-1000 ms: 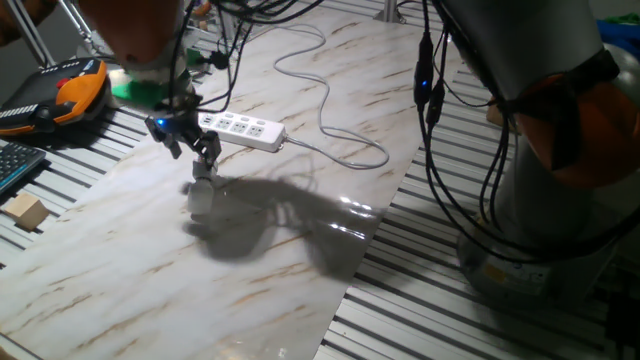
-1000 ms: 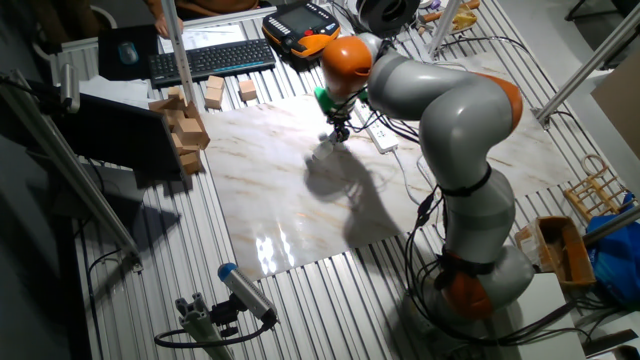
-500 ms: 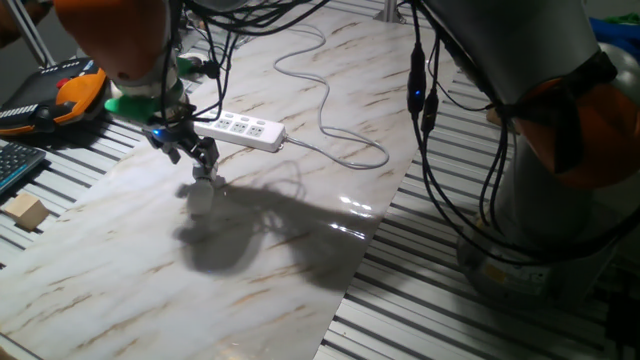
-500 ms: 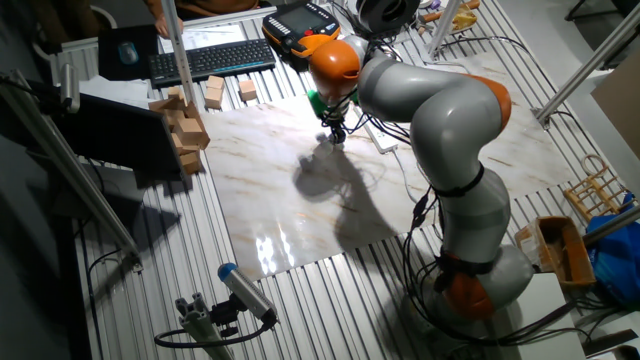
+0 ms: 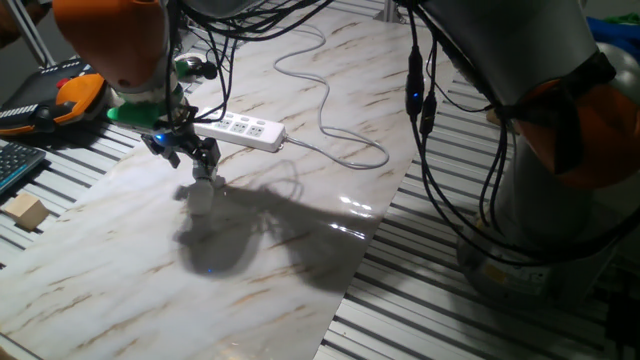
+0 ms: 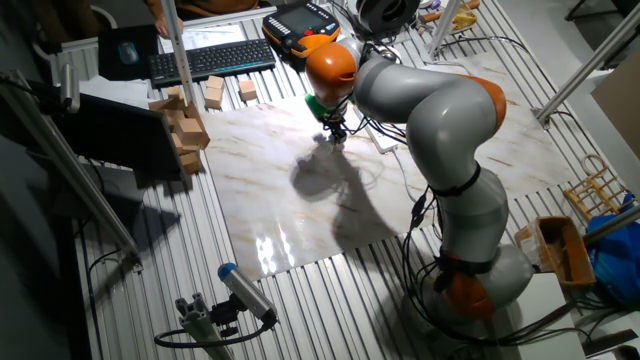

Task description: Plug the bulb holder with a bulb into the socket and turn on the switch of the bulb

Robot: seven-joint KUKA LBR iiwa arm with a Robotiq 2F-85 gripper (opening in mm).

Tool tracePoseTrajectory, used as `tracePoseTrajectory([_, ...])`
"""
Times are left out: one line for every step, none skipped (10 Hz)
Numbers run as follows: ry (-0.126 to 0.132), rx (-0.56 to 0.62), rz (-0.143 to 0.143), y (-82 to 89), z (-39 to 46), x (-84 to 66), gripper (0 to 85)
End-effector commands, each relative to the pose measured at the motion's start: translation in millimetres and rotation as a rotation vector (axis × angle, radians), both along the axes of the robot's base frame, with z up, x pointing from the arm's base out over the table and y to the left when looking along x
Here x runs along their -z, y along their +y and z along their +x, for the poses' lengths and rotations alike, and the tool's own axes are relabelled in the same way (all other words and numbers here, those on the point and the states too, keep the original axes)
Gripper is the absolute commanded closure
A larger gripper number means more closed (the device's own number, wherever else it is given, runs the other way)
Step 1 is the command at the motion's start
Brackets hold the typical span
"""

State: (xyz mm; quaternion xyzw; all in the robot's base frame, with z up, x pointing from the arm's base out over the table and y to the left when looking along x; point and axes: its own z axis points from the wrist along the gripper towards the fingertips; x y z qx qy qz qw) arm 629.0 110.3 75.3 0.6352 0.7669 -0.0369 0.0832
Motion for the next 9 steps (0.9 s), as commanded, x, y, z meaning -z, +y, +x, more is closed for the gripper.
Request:
tracePoseTrajectory([-0.005, -0.012, -0.001, -4.9, -1.1, 2.6, 17.0])
tracePoseTrajectory([-0.011, -0.018, 0.004, -8.8, -2.1, 4.7, 17.0])
tracePoseTrajectory([-0.012, -0.018, 0.000, -8.9, -2.5, 5.7, 17.0])
tracePoseTrajectory([-0.012, -0.017, -0.003, -8.5, -3.0, 5.4, 17.0])
tracePoseTrajectory([-0.015, -0.020, -0.014, -9.1, -3.0, 5.6, 17.0])
tracePoseTrajectory([-0.022, -0.023, -0.024, -10.2, -3.2, 6.1, 34.0])
tracePoseTrajectory([-0.026, -0.025, -0.030, -11.5, -3.7, 6.7, 34.0])
tracePoseTrajectory([-0.024, -0.036, -0.034, -11.9, -3.8, 6.6, 34.0])
tracePoseTrajectory([-0.021, -0.046, -0.040, -11.9, -3.7, 6.7, 34.0])
